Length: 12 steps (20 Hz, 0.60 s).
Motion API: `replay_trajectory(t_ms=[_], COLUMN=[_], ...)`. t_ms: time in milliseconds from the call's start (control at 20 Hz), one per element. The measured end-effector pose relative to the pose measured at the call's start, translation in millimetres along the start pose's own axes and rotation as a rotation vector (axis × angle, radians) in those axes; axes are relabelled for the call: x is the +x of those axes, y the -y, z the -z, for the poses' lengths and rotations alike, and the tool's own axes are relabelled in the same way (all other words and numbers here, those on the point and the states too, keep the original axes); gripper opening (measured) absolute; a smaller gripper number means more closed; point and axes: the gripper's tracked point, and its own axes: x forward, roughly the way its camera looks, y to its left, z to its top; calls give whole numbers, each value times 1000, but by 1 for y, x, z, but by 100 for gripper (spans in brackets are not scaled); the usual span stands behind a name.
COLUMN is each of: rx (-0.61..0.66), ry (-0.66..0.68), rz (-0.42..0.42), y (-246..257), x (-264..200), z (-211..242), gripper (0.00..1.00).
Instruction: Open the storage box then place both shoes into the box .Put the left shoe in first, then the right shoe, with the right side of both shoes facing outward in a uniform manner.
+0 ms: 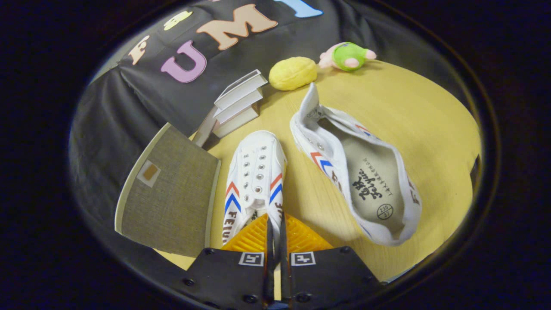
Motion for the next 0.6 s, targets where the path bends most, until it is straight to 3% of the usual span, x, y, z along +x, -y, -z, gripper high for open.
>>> replay_trajectory(t_ms=[300, 600], rx=[114, 139], ry=[-29, -67], rz=[-83, -168], y=[-9, -33], x=[-5, -20], z=[1, 10], gripper=[9, 9])
